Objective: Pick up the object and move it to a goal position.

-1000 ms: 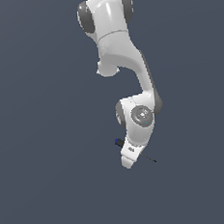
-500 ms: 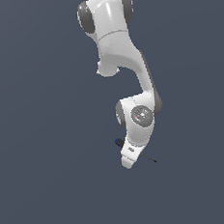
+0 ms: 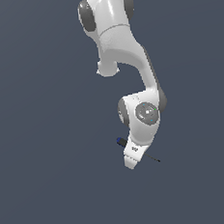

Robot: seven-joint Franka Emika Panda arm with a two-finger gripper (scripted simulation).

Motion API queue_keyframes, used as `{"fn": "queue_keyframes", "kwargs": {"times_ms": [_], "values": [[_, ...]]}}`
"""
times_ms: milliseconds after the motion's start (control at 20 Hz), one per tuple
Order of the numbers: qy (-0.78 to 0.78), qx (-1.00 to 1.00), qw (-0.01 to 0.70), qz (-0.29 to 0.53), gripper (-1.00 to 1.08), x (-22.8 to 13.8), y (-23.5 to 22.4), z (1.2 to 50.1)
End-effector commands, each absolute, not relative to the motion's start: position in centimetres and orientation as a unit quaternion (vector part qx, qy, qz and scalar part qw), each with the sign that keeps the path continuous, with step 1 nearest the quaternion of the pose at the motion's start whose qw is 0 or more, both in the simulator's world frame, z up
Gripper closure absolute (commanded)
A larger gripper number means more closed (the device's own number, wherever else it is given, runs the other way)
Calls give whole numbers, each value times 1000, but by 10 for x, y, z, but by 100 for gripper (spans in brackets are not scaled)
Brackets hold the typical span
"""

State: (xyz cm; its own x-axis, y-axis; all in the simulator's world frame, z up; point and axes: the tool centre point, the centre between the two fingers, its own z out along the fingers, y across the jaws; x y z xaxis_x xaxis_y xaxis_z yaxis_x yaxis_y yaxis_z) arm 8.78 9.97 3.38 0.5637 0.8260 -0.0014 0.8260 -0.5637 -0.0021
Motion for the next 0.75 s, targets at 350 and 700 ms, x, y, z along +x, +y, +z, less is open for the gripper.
{"fn": "queue_keyframes", "kwargs": {"times_ms": [350,700], "values": [[-467,-884,0,0,108,107,121,84],[-467,-884,0,0,108,112,125,93]]}}
